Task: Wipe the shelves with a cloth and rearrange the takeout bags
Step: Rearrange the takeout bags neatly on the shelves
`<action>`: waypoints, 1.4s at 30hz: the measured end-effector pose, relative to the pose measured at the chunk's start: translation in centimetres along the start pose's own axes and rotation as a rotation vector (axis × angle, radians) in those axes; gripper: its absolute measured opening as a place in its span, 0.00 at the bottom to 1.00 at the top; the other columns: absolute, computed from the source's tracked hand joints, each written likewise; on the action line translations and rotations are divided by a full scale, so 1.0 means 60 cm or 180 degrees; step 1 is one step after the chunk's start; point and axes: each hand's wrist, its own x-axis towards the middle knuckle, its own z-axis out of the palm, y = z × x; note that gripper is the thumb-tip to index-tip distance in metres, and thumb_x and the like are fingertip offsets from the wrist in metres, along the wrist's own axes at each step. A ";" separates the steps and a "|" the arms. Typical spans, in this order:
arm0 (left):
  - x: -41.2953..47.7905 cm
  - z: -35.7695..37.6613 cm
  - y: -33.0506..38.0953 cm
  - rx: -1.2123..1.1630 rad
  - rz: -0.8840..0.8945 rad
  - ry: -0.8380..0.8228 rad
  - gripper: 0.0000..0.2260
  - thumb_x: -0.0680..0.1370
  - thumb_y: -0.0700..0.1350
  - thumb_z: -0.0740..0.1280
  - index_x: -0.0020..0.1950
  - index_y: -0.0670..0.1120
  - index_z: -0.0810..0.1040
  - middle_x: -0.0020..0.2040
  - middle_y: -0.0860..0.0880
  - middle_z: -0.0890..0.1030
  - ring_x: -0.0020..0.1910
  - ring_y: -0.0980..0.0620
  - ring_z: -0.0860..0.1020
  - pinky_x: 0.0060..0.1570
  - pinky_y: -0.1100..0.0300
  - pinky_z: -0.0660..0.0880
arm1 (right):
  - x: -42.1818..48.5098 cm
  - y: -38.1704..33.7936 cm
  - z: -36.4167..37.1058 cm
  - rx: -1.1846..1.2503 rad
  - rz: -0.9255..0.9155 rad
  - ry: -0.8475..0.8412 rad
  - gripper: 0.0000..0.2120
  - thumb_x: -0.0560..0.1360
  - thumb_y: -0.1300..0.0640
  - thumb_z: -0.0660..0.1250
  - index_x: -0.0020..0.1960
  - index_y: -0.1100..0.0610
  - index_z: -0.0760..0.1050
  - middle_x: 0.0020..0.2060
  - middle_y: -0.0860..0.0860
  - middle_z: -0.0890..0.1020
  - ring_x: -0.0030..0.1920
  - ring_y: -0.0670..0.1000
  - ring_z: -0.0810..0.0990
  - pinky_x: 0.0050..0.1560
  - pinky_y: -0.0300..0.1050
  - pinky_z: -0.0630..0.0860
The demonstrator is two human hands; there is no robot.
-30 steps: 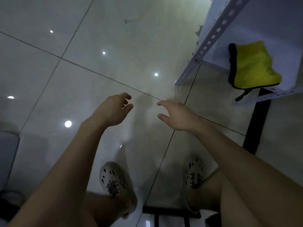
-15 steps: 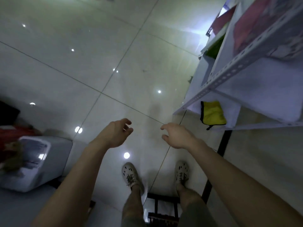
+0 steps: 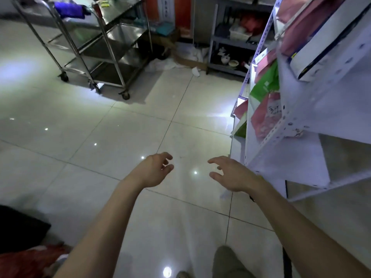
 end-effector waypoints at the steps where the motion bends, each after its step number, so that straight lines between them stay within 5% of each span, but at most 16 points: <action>1: 0.017 -0.022 0.005 0.0035 0.0099 0.0026 0.18 0.87 0.52 0.66 0.75 0.48 0.77 0.65 0.48 0.84 0.59 0.49 0.83 0.64 0.53 0.78 | 0.004 -0.005 -0.018 0.0032 0.0027 0.0084 0.26 0.84 0.43 0.64 0.80 0.46 0.67 0.77 0.48 0.70 0.72 0.51 0.75 0.70 0.50 0.74; 23: 0.614 -0.422 0.004 0.0895 0.1284 -0.0257 0.17 0.86 0.53 0.67 0.75 0.52 0.77 0.66 0.51 0.82 0.57 0.53 0.82 0.58 0.58 0.76 | 0.457 -0.049 -0.317 0.0461 0.0902 0.1069 0.27 0.84 0.43 0.66 0.80 0.47 0.67 0.77 0.50 0.72 0.73 0.52 0.75 0.70 0.49 0.73; 26: 0.706 -0.454 0.040 0.0883 0.1667 -0.0324 0.17 0.86 0.53 0.67 0.74 0.52 0.77 0.66 0.51 0.82 0.57 0.52 0.82 0.59 0.56 0.78 | 0.480 -0.044 -0.356 0.0543 0.1140 0.1360 0.26 0.84 0.46 0.67 0.80 0.50 0.69 0.76 0.51 0.74 0.74 0.52 0.74 0.71 0.48 0.73; 31: 0.838 -0.496 0.118 0.0951 0.2462 -0.0700 0.16 0.86 0.53 0.68 0.73 0.51 0.79 0.64 0.51 0.82 0.57 0.51 0.83 0.62 0.53 0.78 | 0.478 -0.063 -0.408 0.0743 0.1907 0.2062 0.18 0.83 0.50 0.69 0.70 0.57 0.79 0.65 0.55 0.82 0.62 0.55 0.80 0.58 0.46 0.75; 35: 0.897 -0.511 0.190 0.0975 0.3048 -0.0938 0.14 0.85 0.51 0.69 0.71 0.51 0.80 0.64 0.51 0.83 0.56 0.49 0.83 0.60 0.54 0.78 | 0.445 -0.078 -0.438 0.0700 0.2415 0.2433 0.24 0.83 0.47 0.68 0.78 0.50 0.72 0.73 0.51 0.77 0.67 0.53 0.78 0.63 0.42 0.71; 42: 0.940 -0.505 0.374 0.1137 0.3888 -0.1247 0.17 0.86 0.50 0.69 0.73 0.48 0.77 0.65 0.49 0.82 0.59 0.47 0.83 0.62 0.50 0.80 | 0.368 -0.064 -0.497 0.0853 0.3217 0.3229 0.24 0.83 0.46 0.69 0.77 0.50 0.73 0.71 0.51 0.80 0.64 0.53 0.82 0.65 0.47 0.76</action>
